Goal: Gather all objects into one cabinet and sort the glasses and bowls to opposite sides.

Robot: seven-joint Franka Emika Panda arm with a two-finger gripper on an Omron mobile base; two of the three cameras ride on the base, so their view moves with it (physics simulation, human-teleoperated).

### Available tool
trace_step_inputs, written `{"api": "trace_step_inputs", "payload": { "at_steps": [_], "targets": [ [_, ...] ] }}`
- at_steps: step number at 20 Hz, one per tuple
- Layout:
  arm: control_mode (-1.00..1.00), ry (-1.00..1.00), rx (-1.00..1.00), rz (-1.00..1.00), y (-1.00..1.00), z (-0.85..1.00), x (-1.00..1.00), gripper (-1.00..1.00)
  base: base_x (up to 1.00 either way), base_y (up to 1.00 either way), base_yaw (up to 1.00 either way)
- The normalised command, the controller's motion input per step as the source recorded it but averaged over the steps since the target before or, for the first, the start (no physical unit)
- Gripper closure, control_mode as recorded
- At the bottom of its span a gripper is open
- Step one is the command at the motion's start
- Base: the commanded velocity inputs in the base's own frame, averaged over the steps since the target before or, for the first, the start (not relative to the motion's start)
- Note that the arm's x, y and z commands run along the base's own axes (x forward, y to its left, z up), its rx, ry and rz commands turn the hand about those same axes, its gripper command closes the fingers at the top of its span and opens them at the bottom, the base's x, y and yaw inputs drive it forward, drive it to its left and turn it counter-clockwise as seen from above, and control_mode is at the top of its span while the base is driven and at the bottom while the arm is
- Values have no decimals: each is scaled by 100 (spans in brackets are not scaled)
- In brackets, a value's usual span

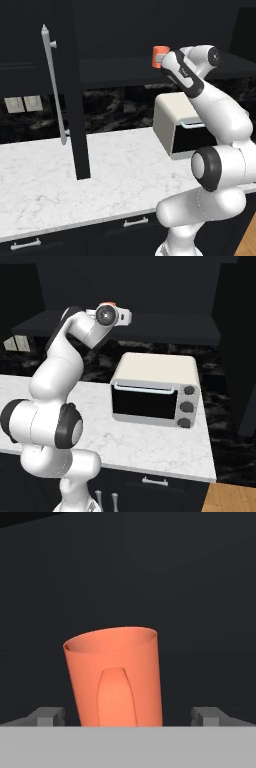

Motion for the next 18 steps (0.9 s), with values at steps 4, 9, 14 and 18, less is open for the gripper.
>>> {"api": "trace_step_inputs", "payload": {
  "at_steps": [4, 9, 14, 18],
  "targets": [
    [-100, 0, 0, 0, 0, 0, 0, -100, 0, 0, 0],
    [-100, 0, 0, 0, 0, 0, 0, -100, 0, 0, 0],
    [-100, 0, 0, 0, 0, 0, 0, 100, 0, 0, 0],
    [-100, 0, 0, 0, 0, 0, 0, 100, 0, 0, 0]
  ]
}}
